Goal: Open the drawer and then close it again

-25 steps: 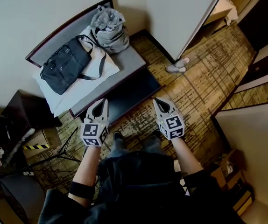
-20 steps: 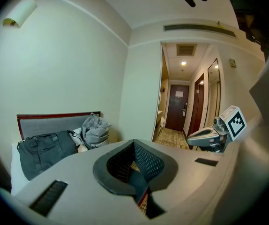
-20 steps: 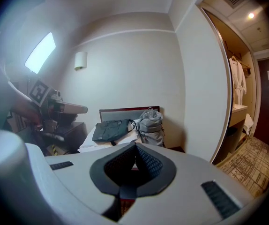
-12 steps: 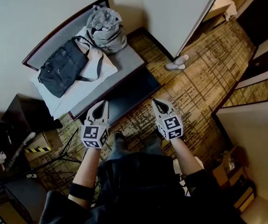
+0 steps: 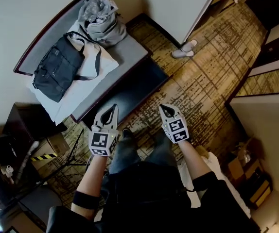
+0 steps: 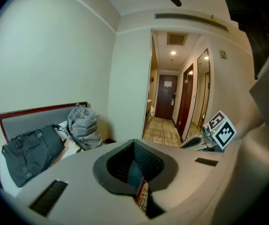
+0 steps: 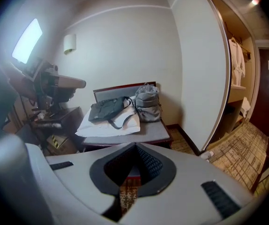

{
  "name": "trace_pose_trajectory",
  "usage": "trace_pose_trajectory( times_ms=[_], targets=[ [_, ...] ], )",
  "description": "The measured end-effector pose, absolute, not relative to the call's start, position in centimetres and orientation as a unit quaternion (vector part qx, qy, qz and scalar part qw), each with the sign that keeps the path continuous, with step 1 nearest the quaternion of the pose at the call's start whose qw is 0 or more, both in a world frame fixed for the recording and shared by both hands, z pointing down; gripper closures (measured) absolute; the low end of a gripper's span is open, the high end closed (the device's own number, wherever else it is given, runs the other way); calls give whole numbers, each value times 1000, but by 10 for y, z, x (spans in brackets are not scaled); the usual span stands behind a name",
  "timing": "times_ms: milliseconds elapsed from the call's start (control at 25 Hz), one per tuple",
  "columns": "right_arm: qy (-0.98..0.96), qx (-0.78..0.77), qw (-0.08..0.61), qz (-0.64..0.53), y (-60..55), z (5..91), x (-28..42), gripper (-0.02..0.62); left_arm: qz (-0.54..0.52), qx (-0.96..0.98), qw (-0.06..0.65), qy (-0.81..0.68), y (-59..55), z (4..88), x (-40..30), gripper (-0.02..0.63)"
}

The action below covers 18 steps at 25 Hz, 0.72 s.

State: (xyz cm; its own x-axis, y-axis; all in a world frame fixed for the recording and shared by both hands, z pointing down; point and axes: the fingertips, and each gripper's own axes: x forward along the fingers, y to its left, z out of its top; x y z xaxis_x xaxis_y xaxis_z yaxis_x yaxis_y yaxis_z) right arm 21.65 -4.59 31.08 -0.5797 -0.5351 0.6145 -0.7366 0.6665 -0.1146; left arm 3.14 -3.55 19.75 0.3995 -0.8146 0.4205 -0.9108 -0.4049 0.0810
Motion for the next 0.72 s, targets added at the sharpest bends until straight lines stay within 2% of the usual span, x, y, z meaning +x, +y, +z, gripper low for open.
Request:
trace_pose_trajectory(
  times_ms=[240,440,720],
  targets=[
    [-851,342,339,208,-26,425,208,570,183,833,155,-499,-42,250,49,603],
    [-840,312,382,226,-1,530,187,555,188,815,175,-519,-42,316,34,603],
    [-841,265,396,254,26,656,144,460,201,793,191,-543,-35,421,18,603]
  ],
)
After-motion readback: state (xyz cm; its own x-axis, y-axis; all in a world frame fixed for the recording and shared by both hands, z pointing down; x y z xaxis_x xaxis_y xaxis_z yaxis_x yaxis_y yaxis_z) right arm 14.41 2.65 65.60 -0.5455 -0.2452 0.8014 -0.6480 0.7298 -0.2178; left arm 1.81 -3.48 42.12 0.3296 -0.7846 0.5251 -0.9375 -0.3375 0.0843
